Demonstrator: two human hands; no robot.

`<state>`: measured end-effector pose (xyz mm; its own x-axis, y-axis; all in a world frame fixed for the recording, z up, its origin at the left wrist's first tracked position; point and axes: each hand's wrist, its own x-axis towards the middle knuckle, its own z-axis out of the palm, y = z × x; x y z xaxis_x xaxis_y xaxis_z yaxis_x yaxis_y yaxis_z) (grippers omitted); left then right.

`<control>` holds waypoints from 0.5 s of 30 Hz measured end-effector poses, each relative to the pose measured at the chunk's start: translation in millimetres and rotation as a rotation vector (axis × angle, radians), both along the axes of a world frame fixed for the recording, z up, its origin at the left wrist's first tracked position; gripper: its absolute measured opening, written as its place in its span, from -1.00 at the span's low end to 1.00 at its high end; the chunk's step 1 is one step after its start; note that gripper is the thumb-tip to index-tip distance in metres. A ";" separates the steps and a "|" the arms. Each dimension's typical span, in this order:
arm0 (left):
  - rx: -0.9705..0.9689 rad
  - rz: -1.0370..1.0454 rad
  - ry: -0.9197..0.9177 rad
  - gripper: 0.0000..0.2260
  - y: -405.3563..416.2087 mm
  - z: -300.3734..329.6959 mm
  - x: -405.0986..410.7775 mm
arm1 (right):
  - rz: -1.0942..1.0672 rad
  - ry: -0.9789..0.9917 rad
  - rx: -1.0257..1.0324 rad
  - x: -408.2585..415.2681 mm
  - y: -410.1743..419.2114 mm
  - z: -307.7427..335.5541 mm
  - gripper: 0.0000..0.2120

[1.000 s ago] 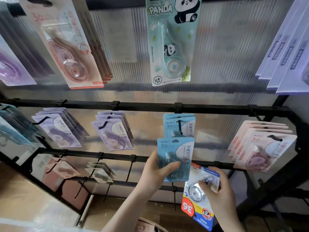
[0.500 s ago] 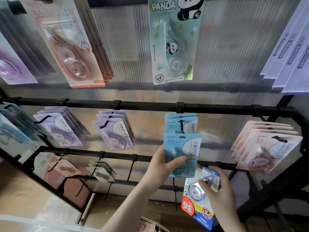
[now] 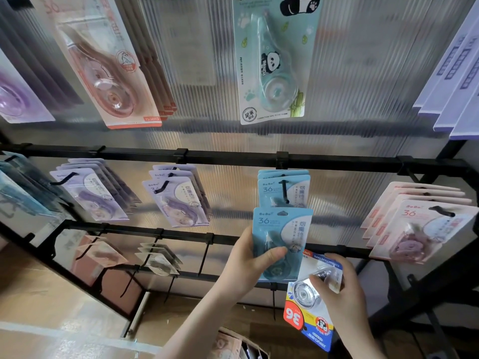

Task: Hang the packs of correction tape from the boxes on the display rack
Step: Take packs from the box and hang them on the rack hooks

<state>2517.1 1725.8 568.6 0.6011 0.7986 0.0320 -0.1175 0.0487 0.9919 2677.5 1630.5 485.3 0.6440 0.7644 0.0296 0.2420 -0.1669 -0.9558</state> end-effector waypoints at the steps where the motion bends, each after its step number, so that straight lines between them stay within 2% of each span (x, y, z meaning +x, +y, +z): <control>1: 0.005 -0.010 -0.009 -0.70 -1.4 1.2 0.0 | 0.002 -0.002 -0.007 0.1 0.5 0.4 -0.60; 8: 0.043 -0.017 -0.019 -0.68 0.0 19.7 8.7 | 0.021 -0.026 -0.043 1.2 1.0 4.7 -0.64; 15: -0.020 -0.021 -0.016 -0.61 -1.1 24.0 8.4 | 0.025 -0.022 -0.055 -0.5 0.7 7.8 -0.67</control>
<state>2525.5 1724.7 592.6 0.6175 0.7862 0.0254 -0.1317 0.0715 0.9887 2676.9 1631.2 493.1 0.6246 0.7809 0.0011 0.2672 -0.2124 -0.9399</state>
